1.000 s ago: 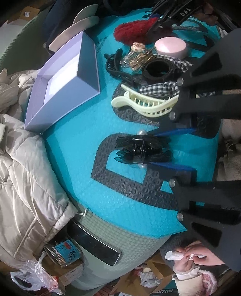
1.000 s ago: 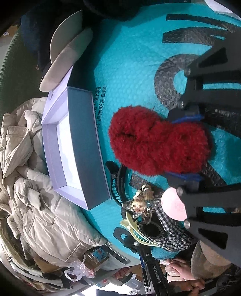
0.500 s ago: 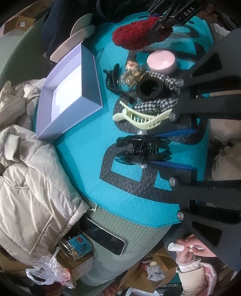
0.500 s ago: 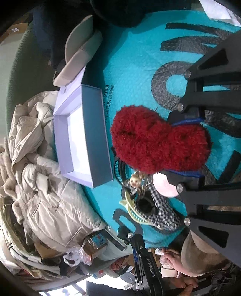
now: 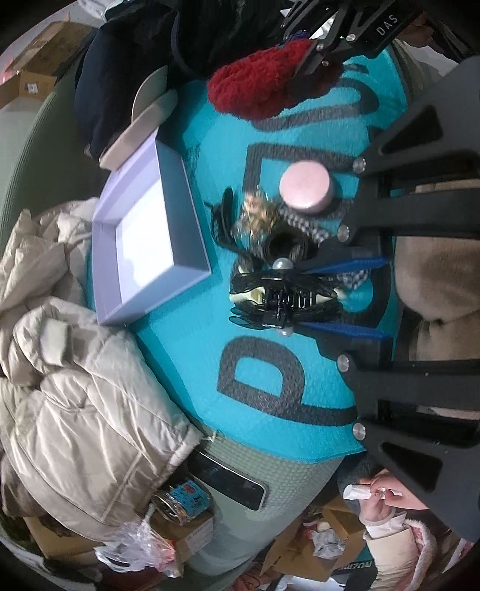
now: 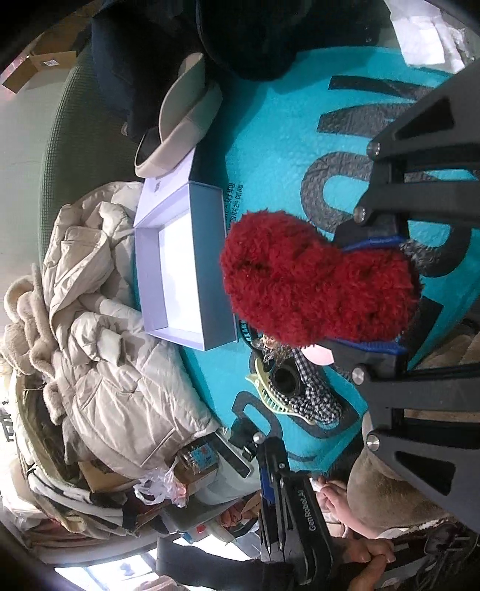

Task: Organize objects
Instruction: 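Carry the black claw clip and red scrunchie together into the open box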

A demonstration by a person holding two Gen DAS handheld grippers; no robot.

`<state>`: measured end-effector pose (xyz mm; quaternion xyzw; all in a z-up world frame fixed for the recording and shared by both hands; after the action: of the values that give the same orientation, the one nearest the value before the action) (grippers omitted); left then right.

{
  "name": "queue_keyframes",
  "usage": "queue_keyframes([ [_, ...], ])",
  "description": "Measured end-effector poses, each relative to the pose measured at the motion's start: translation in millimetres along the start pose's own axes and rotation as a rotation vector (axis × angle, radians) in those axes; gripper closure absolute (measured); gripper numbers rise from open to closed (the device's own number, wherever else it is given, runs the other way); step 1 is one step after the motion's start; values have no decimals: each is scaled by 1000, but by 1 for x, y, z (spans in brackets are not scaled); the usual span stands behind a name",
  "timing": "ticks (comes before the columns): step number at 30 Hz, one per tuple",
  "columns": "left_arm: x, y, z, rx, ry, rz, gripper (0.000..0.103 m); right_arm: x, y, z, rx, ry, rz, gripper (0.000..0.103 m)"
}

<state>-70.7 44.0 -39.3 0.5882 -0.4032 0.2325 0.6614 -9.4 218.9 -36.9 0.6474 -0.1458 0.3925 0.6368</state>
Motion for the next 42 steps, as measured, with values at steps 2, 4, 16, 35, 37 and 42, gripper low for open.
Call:
queue_keyframes([
  [2,6,2,-8,-15,-5,-8,81,6,1,0,2,0,-7,66],
  [4,10,5,-14,-27,-11,-12,80,12,4,0,7,1,-17,66],
  [16,20,29,-43,-82,-33,-37,80,31,25,6,50,26,-54,66],
  [35,-31,91,-59,-128,-53,-28,80,-20,78,0,102,55,-56,66],
  [37,-40,98,-60,-135,-52,-28,80,-28,83,-2,106,57,-54,66],
  [42,-59,117,-62,-145,-56,-29,80,-50,98,-6,123,61,-52,66],
])
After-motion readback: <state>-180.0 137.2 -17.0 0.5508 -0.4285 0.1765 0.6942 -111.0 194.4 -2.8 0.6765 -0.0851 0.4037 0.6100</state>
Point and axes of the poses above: each gripper's, at about its wrist camera, not at the fingertips, and x roughly against the way its jaws point, z to its left, y to its top, the point moved 2 cm from there along -x, roughly the way its jaws point, and after that the axes turned 2 degrees about -z, right-handed, at the moved point
